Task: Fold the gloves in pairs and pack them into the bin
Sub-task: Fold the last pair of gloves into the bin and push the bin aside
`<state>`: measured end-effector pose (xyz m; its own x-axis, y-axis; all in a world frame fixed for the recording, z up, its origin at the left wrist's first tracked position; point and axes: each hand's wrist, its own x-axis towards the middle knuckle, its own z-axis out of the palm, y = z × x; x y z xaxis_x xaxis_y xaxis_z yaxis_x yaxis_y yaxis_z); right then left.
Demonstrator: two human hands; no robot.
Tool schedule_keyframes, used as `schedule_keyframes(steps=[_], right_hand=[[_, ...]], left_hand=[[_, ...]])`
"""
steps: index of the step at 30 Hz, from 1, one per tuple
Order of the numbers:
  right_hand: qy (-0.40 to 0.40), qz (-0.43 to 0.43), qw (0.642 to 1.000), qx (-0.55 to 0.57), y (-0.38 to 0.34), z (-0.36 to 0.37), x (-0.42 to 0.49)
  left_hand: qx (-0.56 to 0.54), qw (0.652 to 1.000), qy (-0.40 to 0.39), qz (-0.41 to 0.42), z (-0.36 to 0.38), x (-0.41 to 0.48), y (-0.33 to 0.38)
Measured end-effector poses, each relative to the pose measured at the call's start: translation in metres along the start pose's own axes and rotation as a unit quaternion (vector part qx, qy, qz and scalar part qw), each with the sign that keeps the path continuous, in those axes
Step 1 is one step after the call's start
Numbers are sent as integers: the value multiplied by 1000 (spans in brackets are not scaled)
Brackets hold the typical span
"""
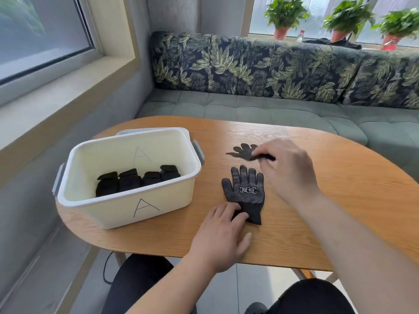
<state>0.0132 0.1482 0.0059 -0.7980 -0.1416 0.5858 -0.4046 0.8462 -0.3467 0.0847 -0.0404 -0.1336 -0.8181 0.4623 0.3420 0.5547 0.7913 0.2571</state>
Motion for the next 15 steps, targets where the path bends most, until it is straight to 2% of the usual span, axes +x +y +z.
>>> schedule_keyframes(steps=[3,4,5,11,15], right_hand=[[-199,8,977,-82,13,38,-39],[-241,3,965,-105,17,49,-53],[-250,-5,962,-108,21,58,-65],[-113,-12,990,-82,32,72,-75],[-26,-67,992,-105,30,54,-60]], left_hand=[[-2,1000,-1,8,-2,0,0],[-3,1000,-2,8,-3,0,1],[-4,1000,-2,9,-3,0,1],[2,1000,-10,1,-4,1,2],[6,1000,-7,-11,-4,0,2]])
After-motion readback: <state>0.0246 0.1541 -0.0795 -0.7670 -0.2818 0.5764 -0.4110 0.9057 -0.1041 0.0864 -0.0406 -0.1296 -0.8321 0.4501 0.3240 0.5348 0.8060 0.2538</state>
